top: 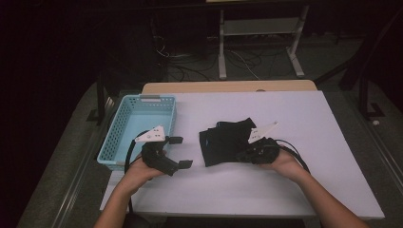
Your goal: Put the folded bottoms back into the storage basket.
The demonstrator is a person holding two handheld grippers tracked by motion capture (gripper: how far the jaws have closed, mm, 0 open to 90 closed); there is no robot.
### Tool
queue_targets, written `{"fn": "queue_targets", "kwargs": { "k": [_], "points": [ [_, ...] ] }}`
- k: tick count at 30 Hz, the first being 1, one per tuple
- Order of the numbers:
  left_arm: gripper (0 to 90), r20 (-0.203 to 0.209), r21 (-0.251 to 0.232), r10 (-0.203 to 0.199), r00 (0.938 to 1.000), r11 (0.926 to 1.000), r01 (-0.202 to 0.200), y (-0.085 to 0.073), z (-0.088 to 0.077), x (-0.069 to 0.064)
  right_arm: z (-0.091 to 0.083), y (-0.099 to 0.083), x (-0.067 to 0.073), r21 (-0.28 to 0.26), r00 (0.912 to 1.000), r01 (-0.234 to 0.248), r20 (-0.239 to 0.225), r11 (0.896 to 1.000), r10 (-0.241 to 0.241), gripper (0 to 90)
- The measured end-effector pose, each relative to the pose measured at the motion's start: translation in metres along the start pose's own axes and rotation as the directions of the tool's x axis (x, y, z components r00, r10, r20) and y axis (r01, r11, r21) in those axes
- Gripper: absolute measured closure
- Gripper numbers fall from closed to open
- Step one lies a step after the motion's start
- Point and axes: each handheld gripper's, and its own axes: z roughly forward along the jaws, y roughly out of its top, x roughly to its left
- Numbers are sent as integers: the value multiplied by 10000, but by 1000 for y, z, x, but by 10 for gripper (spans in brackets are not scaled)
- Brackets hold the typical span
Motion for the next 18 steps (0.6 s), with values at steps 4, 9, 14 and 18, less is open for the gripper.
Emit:
{"fn": "queue_targets", "kwargs": {
  "k": [4, 9, 14, 18],
  "points": [
    [0, -4, -10, -11, 10000, 10000, 11, 0, 0, 0, -3, -2, 5, -3, 10000, 0, -34, 10000, 0, 845],
    [0, 7, -9, -4, 10000, 10000, 4, 0, 0, 0, -4, -4, 12, 44, 10000, 23, -93, 10000, -23, 845],
    [0, 11, -4, -4, 10000, 10000, 4, 0, 0, 0, -5, -6, 18, 90, 9998, 46, -204, 9999, -44, 845],
    [0, -2, -2, -13, 10000, 10000, 13, 0, 0, 0, -6, -7, 23, 110, 9996, 102, -262, 9999, -99, 844]
  ]
}}
